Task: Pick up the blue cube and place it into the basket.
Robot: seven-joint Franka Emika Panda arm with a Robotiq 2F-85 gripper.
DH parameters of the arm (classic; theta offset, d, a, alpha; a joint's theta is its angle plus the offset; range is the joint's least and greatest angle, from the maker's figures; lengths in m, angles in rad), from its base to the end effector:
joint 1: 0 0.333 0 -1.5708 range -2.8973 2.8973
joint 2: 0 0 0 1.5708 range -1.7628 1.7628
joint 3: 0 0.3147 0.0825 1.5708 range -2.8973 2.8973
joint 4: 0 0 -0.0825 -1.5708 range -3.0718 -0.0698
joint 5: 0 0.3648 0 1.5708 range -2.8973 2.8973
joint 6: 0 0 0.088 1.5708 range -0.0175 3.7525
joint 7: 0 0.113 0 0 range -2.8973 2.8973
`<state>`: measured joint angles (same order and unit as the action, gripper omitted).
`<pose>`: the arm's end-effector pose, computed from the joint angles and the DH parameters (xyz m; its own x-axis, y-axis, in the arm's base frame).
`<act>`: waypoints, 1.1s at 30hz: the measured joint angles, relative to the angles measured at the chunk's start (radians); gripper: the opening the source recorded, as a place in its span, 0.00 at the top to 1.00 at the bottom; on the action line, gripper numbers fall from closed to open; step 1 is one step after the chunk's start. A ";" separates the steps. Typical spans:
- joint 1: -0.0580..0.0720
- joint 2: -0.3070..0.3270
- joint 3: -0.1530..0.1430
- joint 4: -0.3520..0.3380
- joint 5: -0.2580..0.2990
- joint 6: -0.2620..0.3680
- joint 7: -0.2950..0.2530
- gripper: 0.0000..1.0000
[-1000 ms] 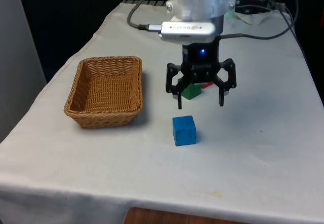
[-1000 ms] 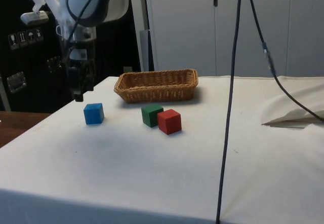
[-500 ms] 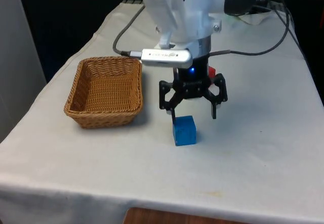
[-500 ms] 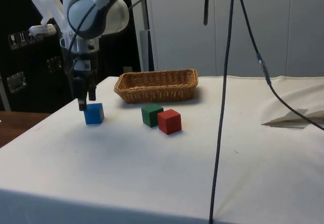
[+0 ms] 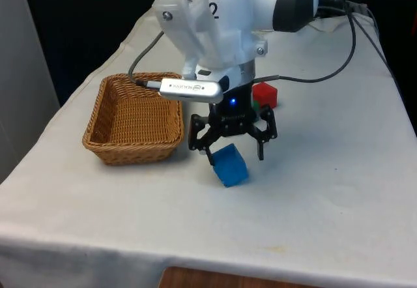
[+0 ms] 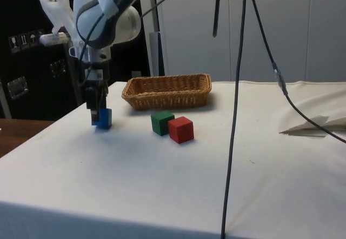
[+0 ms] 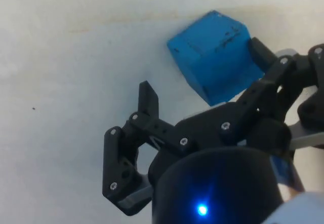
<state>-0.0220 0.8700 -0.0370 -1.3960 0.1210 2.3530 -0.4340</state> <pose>0.7235 -0.0348 0.1980 0.9481 0.3002 0.1049 0.3040 -0.9524 -0.0226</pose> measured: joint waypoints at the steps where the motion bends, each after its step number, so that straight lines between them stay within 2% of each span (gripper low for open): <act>1: 0.000 0.000 0.000 0.000 0.000 0.000 0.000 0.00; 8: 0.002 0.000 -0.001 0.002 0.000 0.000 -0.002 0.00; 19: 0.033 -0.037 -0.001 0.006 -0.032 -0.034 0.042 0.00; 24: 0.033 -0.035 -0.002 0.003 -0.032 -0.035 0.038 0.00; 33: 0.029 -0.014 -0.010 0.004 -0.030 -0.032 -0.032 0.00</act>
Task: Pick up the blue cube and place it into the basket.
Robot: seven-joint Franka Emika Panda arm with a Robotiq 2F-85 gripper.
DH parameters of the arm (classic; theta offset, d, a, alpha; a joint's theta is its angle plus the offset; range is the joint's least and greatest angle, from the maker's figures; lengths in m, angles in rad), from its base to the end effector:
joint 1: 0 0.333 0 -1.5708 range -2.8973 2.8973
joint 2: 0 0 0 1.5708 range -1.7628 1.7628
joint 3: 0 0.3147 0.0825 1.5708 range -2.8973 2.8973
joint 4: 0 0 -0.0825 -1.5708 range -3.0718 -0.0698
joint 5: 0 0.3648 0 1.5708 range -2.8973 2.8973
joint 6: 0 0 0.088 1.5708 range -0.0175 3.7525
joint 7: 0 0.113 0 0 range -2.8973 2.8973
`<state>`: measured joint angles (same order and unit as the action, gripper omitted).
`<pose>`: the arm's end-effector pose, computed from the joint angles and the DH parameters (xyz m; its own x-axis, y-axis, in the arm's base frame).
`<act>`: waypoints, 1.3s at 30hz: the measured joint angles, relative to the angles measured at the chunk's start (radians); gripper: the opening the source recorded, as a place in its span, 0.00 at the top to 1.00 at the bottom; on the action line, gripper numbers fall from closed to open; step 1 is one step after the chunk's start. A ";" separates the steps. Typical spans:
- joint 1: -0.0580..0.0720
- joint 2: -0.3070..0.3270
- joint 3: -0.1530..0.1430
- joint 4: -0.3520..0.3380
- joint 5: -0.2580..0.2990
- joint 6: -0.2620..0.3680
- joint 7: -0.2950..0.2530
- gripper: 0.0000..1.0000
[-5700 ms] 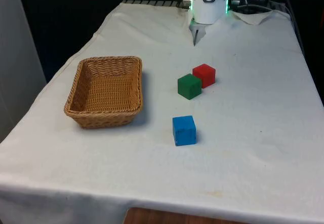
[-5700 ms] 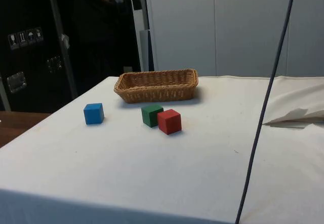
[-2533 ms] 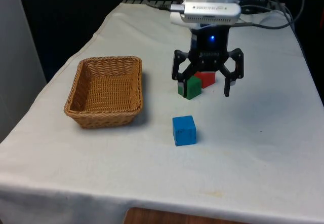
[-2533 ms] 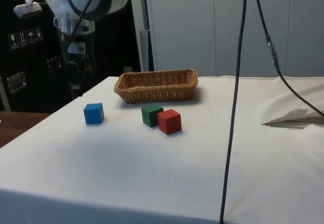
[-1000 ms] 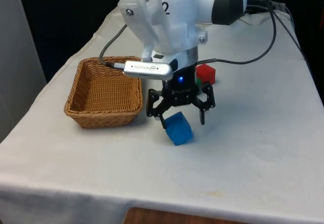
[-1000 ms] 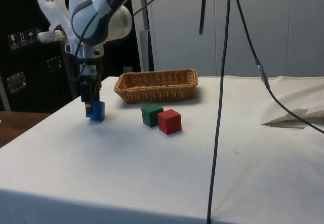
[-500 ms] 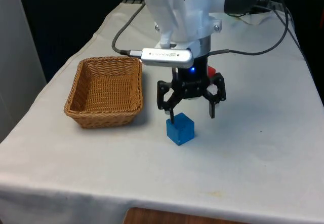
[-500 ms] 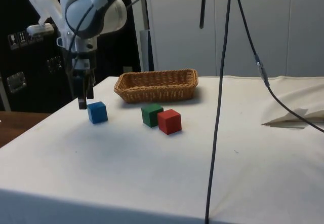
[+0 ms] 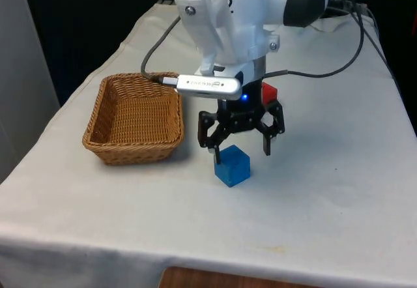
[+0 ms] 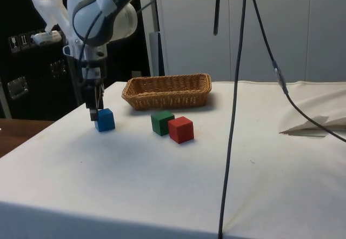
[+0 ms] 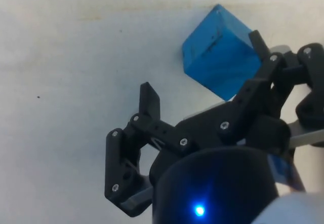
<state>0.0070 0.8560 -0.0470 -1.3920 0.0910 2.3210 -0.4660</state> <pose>0.7236 -0.0197 0.2069 0.9241 0.3733 0.0815 0.3745 -0.9272 0.0013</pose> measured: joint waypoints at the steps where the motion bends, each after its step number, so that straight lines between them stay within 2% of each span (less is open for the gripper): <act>1: 0.000 0.000 0.000 0.000 0.000 0.000 -0.017 0.00; 8: -0.007 0.000 -0.004 0.000 0.002 0.000 -0.067 0.00; 20: -0.008 -0.030 -0.009 -0.001 0.003 -0.025 -0.127 0.00; 32: -0.008 0.004 -0.030 0.005 0.002 -0.002 -0.201 0.00; 39: -0.007 0.006 -0.032 0.006 0.002 0.003 -0.210 0.00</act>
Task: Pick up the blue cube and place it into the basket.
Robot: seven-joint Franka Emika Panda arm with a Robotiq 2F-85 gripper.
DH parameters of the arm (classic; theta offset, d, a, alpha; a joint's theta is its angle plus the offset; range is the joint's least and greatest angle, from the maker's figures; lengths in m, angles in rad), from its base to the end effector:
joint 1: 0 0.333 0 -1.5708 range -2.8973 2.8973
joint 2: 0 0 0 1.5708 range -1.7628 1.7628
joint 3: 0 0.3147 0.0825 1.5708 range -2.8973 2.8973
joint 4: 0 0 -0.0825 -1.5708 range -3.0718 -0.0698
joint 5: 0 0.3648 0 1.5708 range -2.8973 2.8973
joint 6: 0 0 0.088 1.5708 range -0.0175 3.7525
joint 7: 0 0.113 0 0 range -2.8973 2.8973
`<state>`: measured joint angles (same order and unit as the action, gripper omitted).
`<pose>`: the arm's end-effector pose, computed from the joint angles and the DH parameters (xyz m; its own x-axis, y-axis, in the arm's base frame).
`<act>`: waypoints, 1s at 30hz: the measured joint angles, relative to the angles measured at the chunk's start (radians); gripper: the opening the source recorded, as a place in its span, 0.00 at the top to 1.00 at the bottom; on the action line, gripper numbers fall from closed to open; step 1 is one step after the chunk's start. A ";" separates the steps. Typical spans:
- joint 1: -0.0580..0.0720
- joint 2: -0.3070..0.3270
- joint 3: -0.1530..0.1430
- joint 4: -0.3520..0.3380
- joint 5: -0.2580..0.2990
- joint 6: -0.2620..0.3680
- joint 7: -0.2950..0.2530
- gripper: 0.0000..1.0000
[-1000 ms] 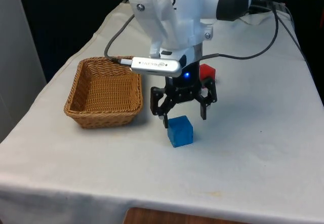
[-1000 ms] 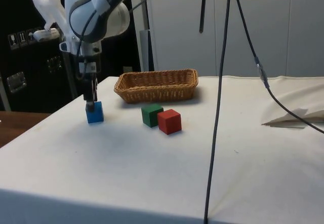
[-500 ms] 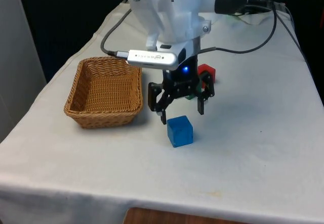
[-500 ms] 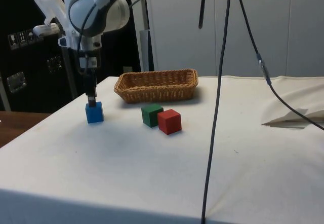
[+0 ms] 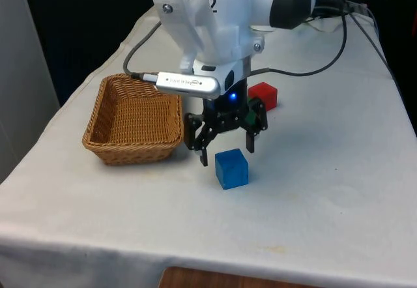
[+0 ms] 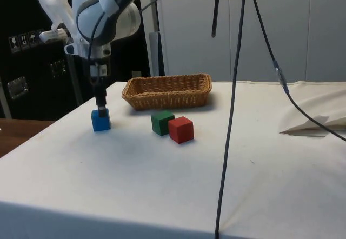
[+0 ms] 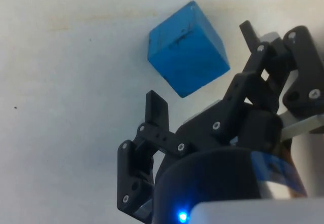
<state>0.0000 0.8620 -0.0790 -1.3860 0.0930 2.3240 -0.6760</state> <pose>0.7239 -0.0429 0.2062 0.8413 0.5360 0.0694 0.5346 -0.8442 0.0394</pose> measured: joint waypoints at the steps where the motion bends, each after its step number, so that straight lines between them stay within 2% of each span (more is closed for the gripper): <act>1: 0.001 0.001 0.000 0.000 0.000 0.002 0.000 0.00; 10: 0.002 0.039 0.002 0.012 0.001 0.047 0.002 0.00; 23: 0.004 0.048 0.002 0.022 0.001 0.051 0.003 0.00; 24: 0.004 0.048 0.002 0.022 0.001 0.051 0.003 0.04; 25: 0.004 0.048 0.002 0.022 0.001 0.051 0.003 0.12; 30: 0.004 0.048 0.002 0.022 0.001 0.051 0.003 0.66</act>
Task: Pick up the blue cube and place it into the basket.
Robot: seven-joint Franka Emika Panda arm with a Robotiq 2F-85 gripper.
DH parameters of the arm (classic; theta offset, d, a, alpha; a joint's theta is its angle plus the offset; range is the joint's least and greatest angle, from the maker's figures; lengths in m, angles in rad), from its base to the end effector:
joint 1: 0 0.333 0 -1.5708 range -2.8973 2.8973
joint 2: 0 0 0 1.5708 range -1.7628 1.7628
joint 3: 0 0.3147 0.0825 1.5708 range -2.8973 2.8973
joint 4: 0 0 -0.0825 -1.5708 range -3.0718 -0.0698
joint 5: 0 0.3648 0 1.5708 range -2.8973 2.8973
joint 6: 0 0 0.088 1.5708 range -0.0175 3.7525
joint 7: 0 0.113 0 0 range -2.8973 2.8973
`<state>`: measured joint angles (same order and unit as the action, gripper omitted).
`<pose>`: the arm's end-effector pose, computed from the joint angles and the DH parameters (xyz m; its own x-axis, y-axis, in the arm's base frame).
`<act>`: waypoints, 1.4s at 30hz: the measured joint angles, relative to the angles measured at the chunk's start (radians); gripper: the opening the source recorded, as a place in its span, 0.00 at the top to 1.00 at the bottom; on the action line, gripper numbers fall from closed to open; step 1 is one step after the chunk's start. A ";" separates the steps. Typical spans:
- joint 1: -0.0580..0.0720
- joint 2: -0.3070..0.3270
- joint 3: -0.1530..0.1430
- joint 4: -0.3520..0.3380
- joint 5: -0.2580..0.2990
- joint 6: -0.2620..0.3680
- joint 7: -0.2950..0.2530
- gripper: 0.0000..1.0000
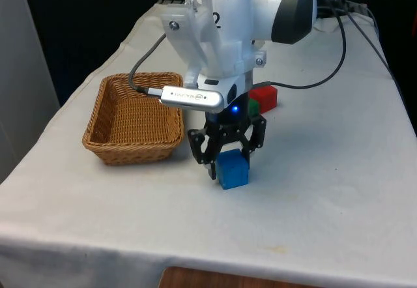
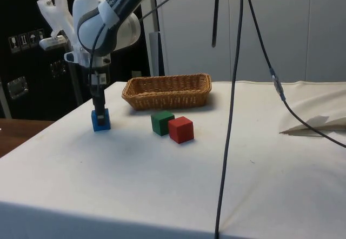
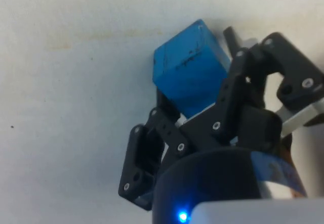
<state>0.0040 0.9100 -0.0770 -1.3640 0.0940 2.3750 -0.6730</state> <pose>0.7289 -0.0391 0.1858 0.8381 0.5383 0.0880 0.5354 -0.8427 0.0560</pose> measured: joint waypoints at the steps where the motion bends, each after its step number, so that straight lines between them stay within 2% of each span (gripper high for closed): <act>1: 0.000 0.000 0.000 0.000 0.000 0.000 0.000 0.77; 2: 0.000 0.000 0.000 0.000 0.000 0.000 0.000 0.77; 3: 0.000 0.000 0.000 0.000 0.000 0.000 0.000 0.97; 4: 0.000 0.000 0.000 0.000 0.000 0.000 0.000 1.00; 16: 0.000 -0.007 -0.002 0.000 0.000 -0.003 0.000 1.00; 23: -0.001 -0.061 -0.009 -0.012 0.000 -0.056 0.001 1.00; 28: -0.002 -0.105 -0.015 -0.038 0.000 -0.072 0.002 1.00; 42: -0.004 -0.177 -0.037 -0.044 0.000 -0.145 -0.003 1.00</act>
<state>0.0000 0.7330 -0.1140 -1.4080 0.0940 2.2300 -0.6760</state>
